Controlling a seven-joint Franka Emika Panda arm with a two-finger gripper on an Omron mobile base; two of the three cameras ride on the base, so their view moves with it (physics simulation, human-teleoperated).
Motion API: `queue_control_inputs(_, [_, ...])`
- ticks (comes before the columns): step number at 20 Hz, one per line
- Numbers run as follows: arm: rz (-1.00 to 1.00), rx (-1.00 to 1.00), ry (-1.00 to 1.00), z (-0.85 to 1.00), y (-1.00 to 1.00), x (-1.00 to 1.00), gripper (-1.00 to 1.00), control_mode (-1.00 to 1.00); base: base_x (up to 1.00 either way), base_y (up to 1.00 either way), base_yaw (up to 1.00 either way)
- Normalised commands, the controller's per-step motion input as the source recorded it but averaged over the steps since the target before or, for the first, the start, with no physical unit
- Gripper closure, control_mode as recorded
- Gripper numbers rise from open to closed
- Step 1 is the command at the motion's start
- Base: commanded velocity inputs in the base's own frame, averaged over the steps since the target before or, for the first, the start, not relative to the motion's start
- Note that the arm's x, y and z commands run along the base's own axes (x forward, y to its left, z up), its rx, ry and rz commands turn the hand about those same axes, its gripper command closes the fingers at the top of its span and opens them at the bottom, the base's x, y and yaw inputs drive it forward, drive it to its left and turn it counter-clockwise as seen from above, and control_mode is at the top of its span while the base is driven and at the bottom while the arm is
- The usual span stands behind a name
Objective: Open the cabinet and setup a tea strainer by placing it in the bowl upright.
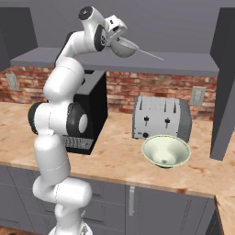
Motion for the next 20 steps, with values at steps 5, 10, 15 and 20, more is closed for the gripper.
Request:
queue_control_inputs(5, [0.00, -0.04, -0.03, 0.00, 0.04, 0.00, 1.00, -1.00, 0.00, 0.00, 0.00])
queue_control_inputs(10, [0.00, -0.20, -0.09, -0.17, 0.01, 0.00, 1.00, -1.00, 0.00, 0.00, 0.00])
queue_control_inputs(15, [0.00, -0.16, -0.11, -0.10, 0.02, -0.02, 1.00, -1.00, 0.00, 0.00, 0.00])
queue_control_inputs(20, [0.00, -0.05, -0.11, 0.04, 0.06, -0.32, 1.00, -1.00, 0.00, 0.00, 0.00])
